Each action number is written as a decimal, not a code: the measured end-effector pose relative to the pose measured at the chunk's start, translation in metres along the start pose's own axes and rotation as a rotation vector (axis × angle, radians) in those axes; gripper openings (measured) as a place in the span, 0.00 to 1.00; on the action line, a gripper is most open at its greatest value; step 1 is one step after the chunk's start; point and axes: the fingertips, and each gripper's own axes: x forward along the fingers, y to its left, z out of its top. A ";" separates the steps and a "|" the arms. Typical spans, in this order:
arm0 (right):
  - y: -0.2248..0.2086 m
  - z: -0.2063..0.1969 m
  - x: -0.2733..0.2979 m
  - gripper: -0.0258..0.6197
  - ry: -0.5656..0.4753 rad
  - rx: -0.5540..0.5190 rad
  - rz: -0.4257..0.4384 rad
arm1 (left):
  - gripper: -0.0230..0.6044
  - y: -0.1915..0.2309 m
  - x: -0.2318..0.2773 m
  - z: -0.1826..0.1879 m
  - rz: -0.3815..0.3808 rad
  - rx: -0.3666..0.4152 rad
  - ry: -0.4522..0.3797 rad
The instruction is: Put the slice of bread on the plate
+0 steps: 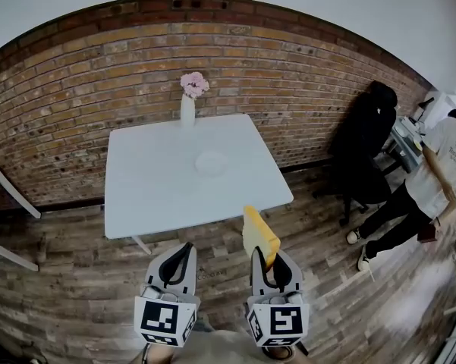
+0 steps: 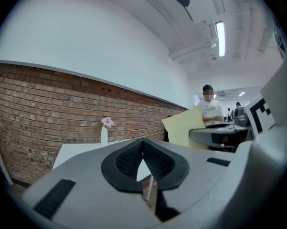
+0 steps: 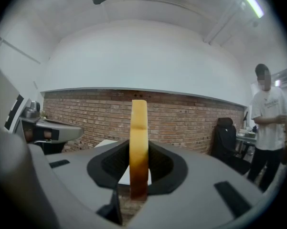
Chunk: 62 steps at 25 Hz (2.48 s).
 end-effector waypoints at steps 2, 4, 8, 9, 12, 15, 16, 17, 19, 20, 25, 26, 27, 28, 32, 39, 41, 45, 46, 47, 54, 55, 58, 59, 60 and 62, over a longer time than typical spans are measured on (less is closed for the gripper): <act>0.002 0.002 0.005 0.19 0.009 0.001 -0.007 | 0.05 0.006 0.004 0.000 -0.008 -0.009 0.008; 0.002 0.004 0.007 0.19 0.017 -0.003 -0.016 | 0.05 0.009 0.006 0.001 -0.017 -0.009 0.014; 0.005 0.006 0.015 0.19 0.020 -0.018 -0.021 | 0.05 0.017 0.010 0.001 -0.017 -0.018 0.009; 0.006 0.006 0.017 0.19 0.019 -0.021 -0.020 | 0.05 0.019 0.011 0.000 -0.015 -0.026 0.010; 0.008 0.006 0.023 0.19 0.019 -0.028 -0.015 | 0.05 0.025 0.013 -0.005 -0.011 -0.034 0.016; 0.007 0.005 0.029 0.19 0.022 -0.021 -0.017 | 0.05 0.029 0.018 -0.005 -0.007 -0.030 0.017; 0.005 0.004 0.031 0.19 0.024 -0.019 -0.019 | 0.05 0.030 0.020 -0.004 -0.006 -0.029 0.017; 0.004 0.004 0.033 0.19 0.025 -0.018 -0.020 | 0.05 0.030 0.023 -0.003 -0.005 -0.027 0.016; 0.001 0.006 0.039 0.19 0.021 -0.023 -0.019 | 0.05 0.032 0.028 -0.001 -0.004 -0.025 0.015; 0.000 0.008 0.043 0.19 0.018 -0.026 -0.017 | 0.05 0.033 0.031 -0.001 -0.003 -0.025 0.015; -0.006 0.005 0.061 0.19 0.015 -0.017 -0.012 | 0.05 0.038 0.048 -0.003 0.003 -0.022 0.022; -0.009 0.003 0.064 0.19 0.015 -0.014 -0.012 | 0.05 0.038 0.053 -0.004 0.003 -0.016 0.025; -0.012 0.001 0.069 0.19 0.015 -0.009 -0.012 | 0.05 0.038 0.057 -0.005 0.003 -0.012 0.028; -0.015 0.000 0.074 0.19 0.017 -0.004 -0.010 | 0.05 0.038 0.063 -0.006 0.004 -0.009 0.031; -0.024 -0.002 0.102 0.19 0.019 0.003 0.010 | 0.05 0.046 0.090 -0.002 0.020 0.003 0.034; -0.045 0.001 0.160 0.19 0.026 -0.014 0.041 | 0.05 0.060 0.144 0.001 0.049 -0.014 0.028; -0.049 -0.001 0.177 0.19 0.031 -0.019 0.052 | 0.05 0.064 0.160 -0.001 0.055 -0.021 0.026; -0.055 -0.007 0.205 0.19 0.043 -0.023 0.072 | 0.05 0.072 0.188 -0.007 0.062 -0.027 0.039; -0.056 -0.008 0.212 0.19 0.047 -0.021 0.078 | 0.05 0.074 0.195 -0.007 0.064 -0.025 0.040; -0.058 -0.009 0.219 0.19 0.051 -0.019 0.084 | 0.05 0.076 0.202 -0.006 0.066 -0.022 0.041; -0.067 -0.001 0.259 0.18 0.045 -0.003 0.140 | 0.05 0.082 0.241 0.009 0.084 0.006 0.056; -0.069 0.001 0.264 0.18 0.042 -0.001 0.147 | 0.05 0.083 0.246 0.011 0.091 0.009 0.056; -0.077 0.004 0.278 0.18 0.040 0.001 0.164 | 0.05 0.085 0.261 0.016 0.107 0.009 0.057; -0.079 0.004 0.282 0.18 0.043 0.002 0.169 | 0.05 0.086 0.265 0.017 0.111 0.009 0.056; -0.080 0.003 0.286 0.18 0.046 0.001 0.176 | 0.05 0.086 0.268 0.018 0.116 0.010 0.054; -0.082 0.004 0.293 0.18 0.046 -0.011 0.188 | 0.05 0.088 0.273 0.019 0.128 0.010 0.049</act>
